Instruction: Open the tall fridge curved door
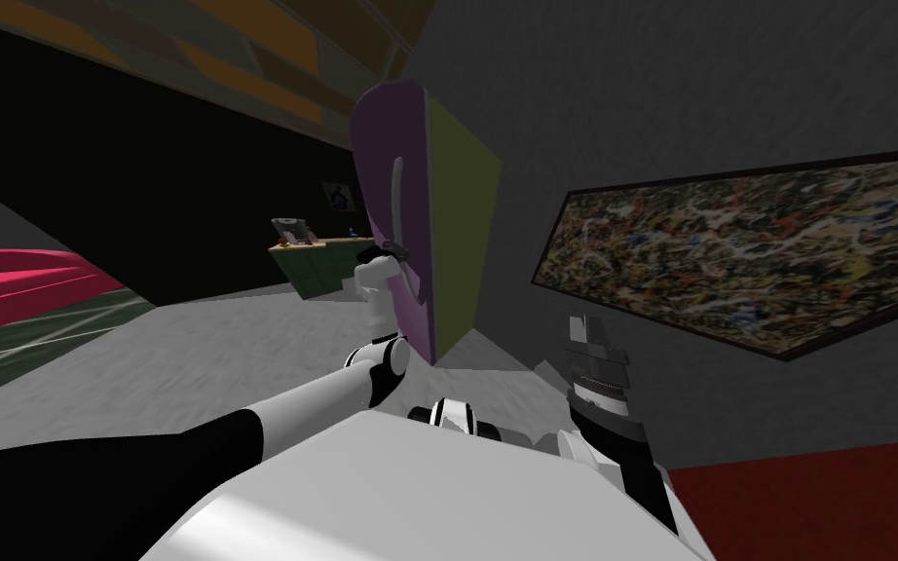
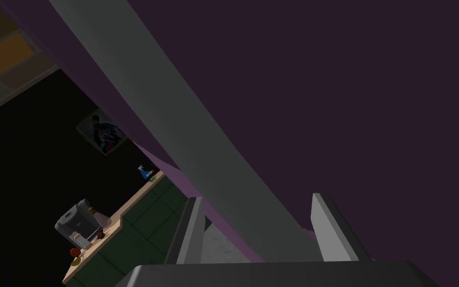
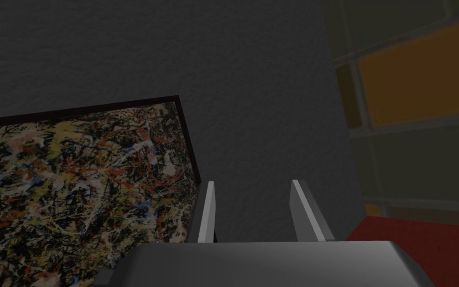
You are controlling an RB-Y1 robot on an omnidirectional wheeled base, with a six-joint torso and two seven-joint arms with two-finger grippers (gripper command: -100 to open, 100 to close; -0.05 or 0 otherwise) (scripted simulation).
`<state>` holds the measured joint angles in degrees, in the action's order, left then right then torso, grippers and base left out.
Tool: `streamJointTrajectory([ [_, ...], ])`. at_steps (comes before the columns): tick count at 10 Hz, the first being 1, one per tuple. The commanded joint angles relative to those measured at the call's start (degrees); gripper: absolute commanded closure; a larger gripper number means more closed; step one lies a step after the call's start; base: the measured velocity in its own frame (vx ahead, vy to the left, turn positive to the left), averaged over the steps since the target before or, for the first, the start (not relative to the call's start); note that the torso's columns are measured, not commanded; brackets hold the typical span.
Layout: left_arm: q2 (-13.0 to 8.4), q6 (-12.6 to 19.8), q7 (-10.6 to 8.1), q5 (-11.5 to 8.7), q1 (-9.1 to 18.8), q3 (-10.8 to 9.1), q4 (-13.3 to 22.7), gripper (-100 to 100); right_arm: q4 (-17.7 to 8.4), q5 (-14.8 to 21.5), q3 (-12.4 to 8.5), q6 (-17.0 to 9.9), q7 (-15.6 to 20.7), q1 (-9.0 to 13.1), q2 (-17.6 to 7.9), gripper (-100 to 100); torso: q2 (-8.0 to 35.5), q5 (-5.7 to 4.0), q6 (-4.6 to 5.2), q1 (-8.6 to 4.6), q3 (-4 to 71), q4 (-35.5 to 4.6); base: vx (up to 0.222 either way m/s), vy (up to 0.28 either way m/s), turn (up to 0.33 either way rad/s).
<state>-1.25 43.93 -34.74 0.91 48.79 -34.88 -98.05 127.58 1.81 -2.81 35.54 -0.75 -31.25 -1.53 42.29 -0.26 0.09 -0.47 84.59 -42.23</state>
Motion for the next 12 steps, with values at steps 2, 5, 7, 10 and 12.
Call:
streamJointTrajectory([
  [2, -5.54, -1.58, 2.60, -5.80, -0.32, -1.30, 4.97, 100, 0.00, 0.00, 0.00, 0.00, 0.00, 0.00, -0.01, 0, 0.09, 0.11, 0.07, 0.15, -0.10, 0.01, -0.025, -0.083, -0.009],
  [5, -10.00, -2.76, 4.68, -10.69, -0.66, -2.62, 8.68, 100, 0.00, 0.00, 0.00, 0.00, 0.00, 0.00, 0.00, 0, 0.09, 0.20, 0.03, 0.14, -0.11, 0.10, -0.017, -0.104, -0.005],
  [7, -12.63, -3.35, 5.72, -13.81, -0.83, -3.27, 10.93, 100, 0.00, 0.00, 0.00, 0.00, 0.00, 0.00, -0.01, 0, 0.14, 0.18, 0.06, 0.22, -0.14, 0.04, -0.035, -0.083, -0.001],
  [10, -14.99, -3.94, 6.76, -17.49, -1.00, -3.93, 12.91, 100, 0.00, 0.00, 0.00, 0.00, 0.00, 0.00, 0.00, 0, -0.02, 0.23, -0.09, 0.39, 0.00, -0.04, -0.028, -0.078, -0.009],
  [12, -19.09, -5.13, 8.84, -21.65, -1.34, -5.24, 16.37, 100, 0.00, 0.00, 0.00, 0.00, 0.00, 0.00, -0.01, 0, -0.07, 0.28, -0.11, 0.55, 0.03, -0.04, -0.035, -0.101, -0.005],
])
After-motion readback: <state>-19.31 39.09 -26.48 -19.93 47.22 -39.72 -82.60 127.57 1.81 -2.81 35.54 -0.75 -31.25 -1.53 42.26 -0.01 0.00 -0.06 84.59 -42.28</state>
